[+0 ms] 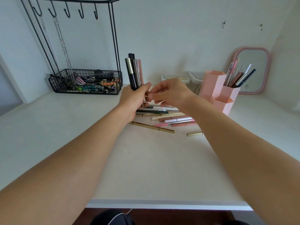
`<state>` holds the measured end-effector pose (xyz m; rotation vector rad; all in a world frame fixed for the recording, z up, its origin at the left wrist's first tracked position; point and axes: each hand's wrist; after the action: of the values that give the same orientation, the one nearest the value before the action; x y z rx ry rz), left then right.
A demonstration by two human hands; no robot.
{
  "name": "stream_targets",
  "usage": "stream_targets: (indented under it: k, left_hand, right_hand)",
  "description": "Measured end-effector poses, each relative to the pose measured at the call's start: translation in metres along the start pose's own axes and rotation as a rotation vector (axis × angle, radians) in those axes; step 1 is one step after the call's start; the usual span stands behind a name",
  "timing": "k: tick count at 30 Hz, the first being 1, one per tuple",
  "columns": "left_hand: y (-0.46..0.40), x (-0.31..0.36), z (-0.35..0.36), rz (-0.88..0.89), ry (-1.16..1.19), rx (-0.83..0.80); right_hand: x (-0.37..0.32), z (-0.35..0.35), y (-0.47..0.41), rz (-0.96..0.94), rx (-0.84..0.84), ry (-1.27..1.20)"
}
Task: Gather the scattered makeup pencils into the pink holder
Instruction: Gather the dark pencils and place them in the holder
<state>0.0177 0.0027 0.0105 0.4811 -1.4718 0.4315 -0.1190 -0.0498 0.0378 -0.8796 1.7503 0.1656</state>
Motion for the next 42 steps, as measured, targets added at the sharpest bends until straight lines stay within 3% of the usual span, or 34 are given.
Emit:
stream_targets:
  k: [2,6,9,22,27,31,34,38,42]
  left_hand:
    - [0.0,0.002,-0.001,-0.023,0.057,0.004]
    - [-0.002,0.005,-0.006,-0.075,0.179,0.032]
    - [-0.003,0.005,-0.008,-0.103,0.208,0.025]
    - [0.002,0.007,-0.006,-0.117,0.18,-0.063]
    - [0.004,0.008,-0.004,-0.088,0.147,-0.059]
    - [0.007,0.01,-0.005,-0.09,0.168,-0.026]
    - [0.008,0.011,-0.005,-0.082,0.198,-0.014]
    - [0.011,0.01,-0.002,-0.089,0.166,-0.126]
    - [0.016,0.009,0.004,-0.115,0.128,-0.281]
  right_hand:
    - [-0.005,-0.015,-0.001,-0.05,-0.095,0.3]
    - [-0.008,-0.025,0.003,-0.071,-0.327,0.505]
    - [-0.001,-0.017,0.002,-0.084,-0.406,0.639]
    - [-0.002,-0.014,0.004,-0.109,-0.522,0.683]
    - [0.001,-0.007,0.005,-0.134,-0.46,0.689]
    - [-0.005,-0.016,0.002,-0.167,-0.372,0.613]
    - [-0.01,-0.032,-0.003,-0.222,-0.18,0.474]
    - [-0.017,-0.037,-0.004,-0.295,0.104,0.051]
    - [-0.022,-0.024,-0.003,-0.262,0.139,-0.299]
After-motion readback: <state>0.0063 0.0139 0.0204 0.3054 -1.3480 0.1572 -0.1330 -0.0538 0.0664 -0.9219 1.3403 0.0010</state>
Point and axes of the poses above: each hand's wrist, its own y-axis away from the middle knuckle, its own z-axis out of the palm, x = y × z, and after that the axes turned 10 degrees about -z, right-handed
